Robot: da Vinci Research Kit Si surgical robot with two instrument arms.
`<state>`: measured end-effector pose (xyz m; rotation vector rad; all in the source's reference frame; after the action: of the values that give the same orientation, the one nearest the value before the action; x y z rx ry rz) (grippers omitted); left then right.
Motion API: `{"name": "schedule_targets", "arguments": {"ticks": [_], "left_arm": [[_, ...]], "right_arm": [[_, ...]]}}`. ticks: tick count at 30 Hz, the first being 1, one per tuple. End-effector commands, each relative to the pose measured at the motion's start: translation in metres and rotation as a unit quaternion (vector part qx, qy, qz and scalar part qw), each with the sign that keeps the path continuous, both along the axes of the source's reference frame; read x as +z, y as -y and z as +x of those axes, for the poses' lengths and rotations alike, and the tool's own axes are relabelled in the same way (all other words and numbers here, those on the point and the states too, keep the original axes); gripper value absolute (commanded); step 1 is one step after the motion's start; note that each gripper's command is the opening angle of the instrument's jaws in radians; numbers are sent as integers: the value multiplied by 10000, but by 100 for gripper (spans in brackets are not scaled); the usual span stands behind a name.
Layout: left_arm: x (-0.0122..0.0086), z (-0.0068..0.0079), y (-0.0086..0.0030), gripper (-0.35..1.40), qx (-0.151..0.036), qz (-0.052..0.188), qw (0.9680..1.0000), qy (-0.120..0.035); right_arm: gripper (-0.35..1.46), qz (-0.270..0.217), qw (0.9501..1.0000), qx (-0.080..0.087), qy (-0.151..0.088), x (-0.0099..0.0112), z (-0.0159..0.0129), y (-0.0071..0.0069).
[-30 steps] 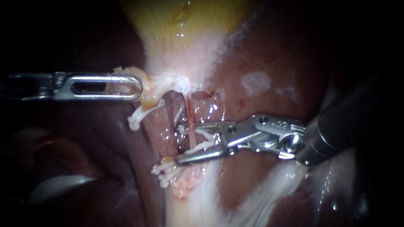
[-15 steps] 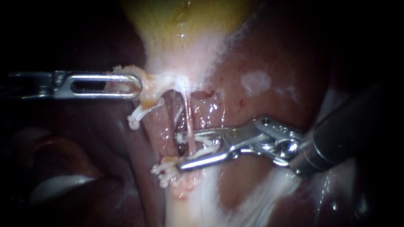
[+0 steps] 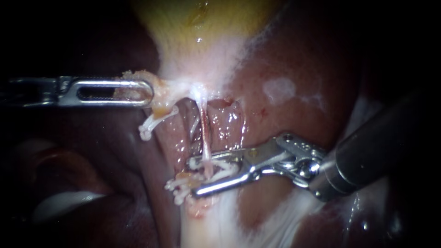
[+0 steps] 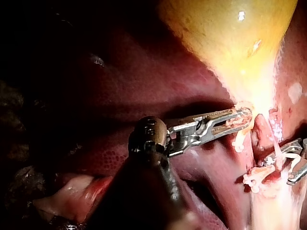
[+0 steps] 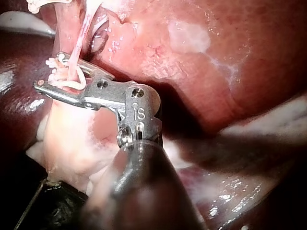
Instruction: Clipping first clip right tube
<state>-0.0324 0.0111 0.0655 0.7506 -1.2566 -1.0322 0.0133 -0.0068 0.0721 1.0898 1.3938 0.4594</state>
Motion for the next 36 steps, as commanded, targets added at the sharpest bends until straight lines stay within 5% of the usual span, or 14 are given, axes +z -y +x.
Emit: {"name": "schedule_targets", "arguments": {"ticks": [1,7,20,36], "left_arm": [[0,0,0,-35,1,-2,10000,0],[4,0,0,-35,-11,-9,10000,-10],[6,0,0,-35,-11,-12,10000,-10],[6,1,-1,-35,-23,-13,10000,-20]], "right_arm": [[36,35,10000,-16,-40,0,0,1],[33,142,9997,-191,-113,4,1,12],[26,129,9996,-192,-162,11,3,16],[-35,647,9977,-166,75,22,-7,6]]}}
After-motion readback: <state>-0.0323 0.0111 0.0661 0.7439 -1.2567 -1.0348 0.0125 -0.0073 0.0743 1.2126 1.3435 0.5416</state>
